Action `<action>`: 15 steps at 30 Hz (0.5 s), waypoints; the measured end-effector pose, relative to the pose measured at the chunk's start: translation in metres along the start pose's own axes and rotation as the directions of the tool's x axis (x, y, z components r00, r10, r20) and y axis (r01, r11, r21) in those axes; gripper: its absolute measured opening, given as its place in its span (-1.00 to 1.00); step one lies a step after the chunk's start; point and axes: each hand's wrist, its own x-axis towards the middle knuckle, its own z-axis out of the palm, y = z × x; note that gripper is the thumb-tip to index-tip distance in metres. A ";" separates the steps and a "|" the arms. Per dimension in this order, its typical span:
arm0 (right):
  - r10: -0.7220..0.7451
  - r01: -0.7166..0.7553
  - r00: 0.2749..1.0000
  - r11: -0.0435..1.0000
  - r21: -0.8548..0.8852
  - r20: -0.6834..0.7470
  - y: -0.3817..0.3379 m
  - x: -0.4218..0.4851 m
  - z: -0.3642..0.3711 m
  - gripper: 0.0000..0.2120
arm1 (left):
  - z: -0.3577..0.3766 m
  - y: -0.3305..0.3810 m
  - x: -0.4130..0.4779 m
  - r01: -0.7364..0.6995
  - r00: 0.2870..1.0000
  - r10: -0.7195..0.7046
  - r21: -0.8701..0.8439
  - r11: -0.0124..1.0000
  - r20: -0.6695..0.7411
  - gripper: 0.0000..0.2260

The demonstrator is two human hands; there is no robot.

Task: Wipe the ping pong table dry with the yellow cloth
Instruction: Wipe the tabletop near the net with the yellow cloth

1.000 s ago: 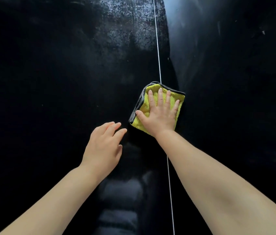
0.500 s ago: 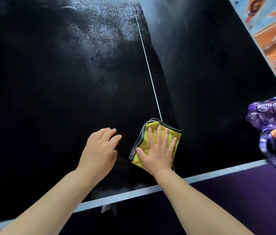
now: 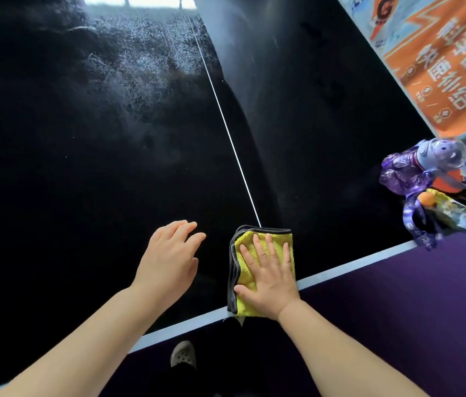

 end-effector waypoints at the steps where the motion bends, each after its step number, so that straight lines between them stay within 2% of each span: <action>1: -0.040 0.040 0.999 0.999 -0.025 0.003 0.010 0.003 -0.001 -0.19 | 0.001 0.001 0.003 0.002 1.000 -0.002 0.001 1.000 0.008 -0.49; 8: -0.238 0.242 0.970 0.962 -0.122 0.050 0.075 0.055 -0.019 -0.19 | 0.018 0.008 0.042 0.015 1.000 -0.015 0.001 1.000 0.022 -0.50; 15: -0.436 0.443 0.896 0.881 -0.168 0.080 0.123 0.143 -0.043 -0.21 | 0.044 0.030 0.121 0.075 0.995 -0.074 -0.014 0.997 0.067 -0.48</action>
